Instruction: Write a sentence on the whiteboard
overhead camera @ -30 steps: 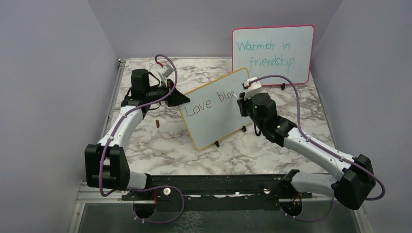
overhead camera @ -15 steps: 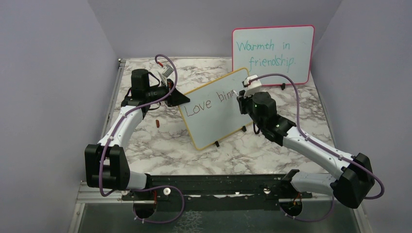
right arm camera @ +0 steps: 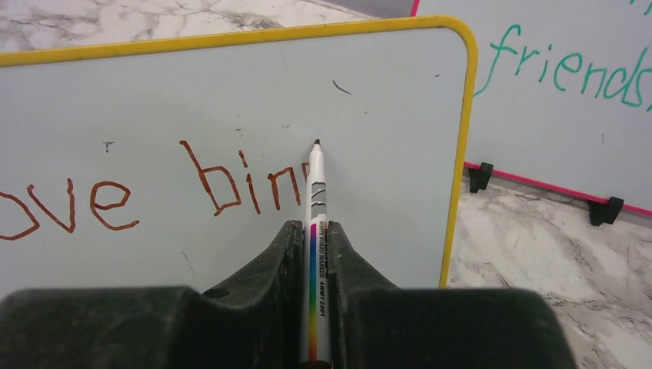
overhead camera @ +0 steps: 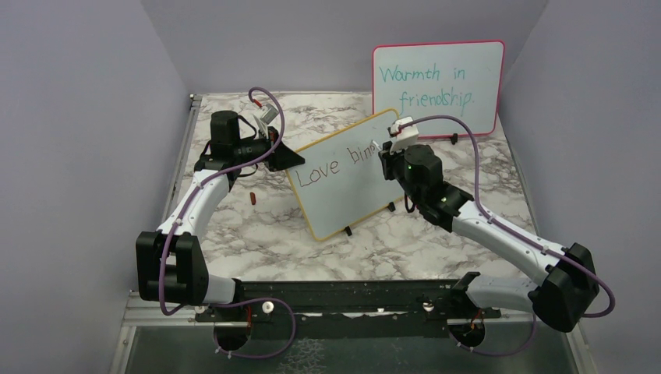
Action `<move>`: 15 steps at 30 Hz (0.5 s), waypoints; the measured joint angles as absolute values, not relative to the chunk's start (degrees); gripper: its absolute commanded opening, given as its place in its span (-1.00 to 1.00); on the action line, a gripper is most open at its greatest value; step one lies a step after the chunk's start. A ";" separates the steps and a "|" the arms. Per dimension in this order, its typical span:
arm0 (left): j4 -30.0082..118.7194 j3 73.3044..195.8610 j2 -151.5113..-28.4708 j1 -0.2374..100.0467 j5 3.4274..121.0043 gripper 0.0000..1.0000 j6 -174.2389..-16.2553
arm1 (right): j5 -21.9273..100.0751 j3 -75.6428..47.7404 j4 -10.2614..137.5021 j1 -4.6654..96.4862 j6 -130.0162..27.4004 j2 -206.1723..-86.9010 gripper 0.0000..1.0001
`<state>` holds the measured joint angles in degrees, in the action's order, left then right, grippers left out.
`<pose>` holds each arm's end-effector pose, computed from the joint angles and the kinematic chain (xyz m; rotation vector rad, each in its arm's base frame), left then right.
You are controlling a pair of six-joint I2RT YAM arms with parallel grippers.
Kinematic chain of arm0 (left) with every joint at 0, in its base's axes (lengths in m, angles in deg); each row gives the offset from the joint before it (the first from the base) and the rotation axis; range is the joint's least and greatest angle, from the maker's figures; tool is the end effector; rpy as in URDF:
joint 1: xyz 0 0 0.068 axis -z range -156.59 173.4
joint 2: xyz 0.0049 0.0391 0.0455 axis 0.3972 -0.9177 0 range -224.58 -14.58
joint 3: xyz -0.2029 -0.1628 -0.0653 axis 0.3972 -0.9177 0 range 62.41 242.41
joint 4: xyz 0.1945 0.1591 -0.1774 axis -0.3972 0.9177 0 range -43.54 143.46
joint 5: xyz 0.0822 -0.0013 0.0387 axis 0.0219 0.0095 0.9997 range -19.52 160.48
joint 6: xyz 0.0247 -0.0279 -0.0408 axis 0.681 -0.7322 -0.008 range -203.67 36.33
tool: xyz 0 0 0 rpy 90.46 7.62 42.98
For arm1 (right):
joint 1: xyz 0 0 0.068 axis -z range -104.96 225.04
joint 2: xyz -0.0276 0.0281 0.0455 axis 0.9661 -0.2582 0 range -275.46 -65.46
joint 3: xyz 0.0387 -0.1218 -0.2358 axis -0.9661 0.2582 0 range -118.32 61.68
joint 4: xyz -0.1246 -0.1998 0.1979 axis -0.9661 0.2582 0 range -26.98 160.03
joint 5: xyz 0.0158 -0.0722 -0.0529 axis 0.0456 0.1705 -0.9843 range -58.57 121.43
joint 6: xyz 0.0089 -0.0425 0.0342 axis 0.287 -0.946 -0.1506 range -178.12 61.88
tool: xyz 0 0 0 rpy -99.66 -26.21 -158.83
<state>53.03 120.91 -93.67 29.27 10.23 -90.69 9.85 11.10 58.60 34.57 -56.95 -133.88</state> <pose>0.3442 -0.0681 0.2786 0.6429 1.8738 -1.2045 0.2590 0.2028 0.2964 -0.3446 1.7585 0.1815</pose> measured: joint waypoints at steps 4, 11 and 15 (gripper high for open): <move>53.03 120.91 -93.67 29.27 10.25 -1.00 -90.69 | 9.85 11.05 58.64 34.57 -57.13 -133.94 -0.99; 53.03 120.91 -93.67 29.27 10.25 -1.00 -90.69 | 9.87 11.05 58.90 34.57 -57.08 -133.92 -0.99; 53.03 120.91 -93.67 29.27 10.25 -1.00 -90.69 | 9.87 11.05 59.63 34.57 -56.98 -133.75 -0.99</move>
